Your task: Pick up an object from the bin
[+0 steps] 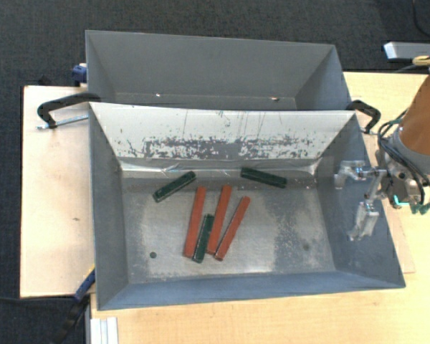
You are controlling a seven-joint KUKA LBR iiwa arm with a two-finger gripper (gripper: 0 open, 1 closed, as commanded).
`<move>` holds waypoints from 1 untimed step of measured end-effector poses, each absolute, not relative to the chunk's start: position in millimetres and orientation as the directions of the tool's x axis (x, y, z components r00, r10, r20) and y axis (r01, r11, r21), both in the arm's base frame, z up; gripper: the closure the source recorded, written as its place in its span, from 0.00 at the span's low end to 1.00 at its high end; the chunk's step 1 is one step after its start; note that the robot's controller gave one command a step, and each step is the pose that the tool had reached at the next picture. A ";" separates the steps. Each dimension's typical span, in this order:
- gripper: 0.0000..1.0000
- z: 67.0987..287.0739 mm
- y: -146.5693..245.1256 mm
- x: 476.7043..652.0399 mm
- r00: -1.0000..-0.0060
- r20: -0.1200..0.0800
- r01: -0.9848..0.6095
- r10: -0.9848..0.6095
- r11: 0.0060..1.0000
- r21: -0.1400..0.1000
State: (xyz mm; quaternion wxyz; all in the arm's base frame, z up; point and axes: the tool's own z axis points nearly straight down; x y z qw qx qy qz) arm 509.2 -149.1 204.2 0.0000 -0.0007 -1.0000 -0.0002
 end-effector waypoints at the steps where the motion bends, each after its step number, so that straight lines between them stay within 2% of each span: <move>1: 0.00 205.0 -148.8 509.8 -1.000 -0.002 0.000 0.000 1.000 0.000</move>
Offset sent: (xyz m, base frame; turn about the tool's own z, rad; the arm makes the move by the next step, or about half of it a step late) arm 0.0043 -0.0052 -0.0883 0.0050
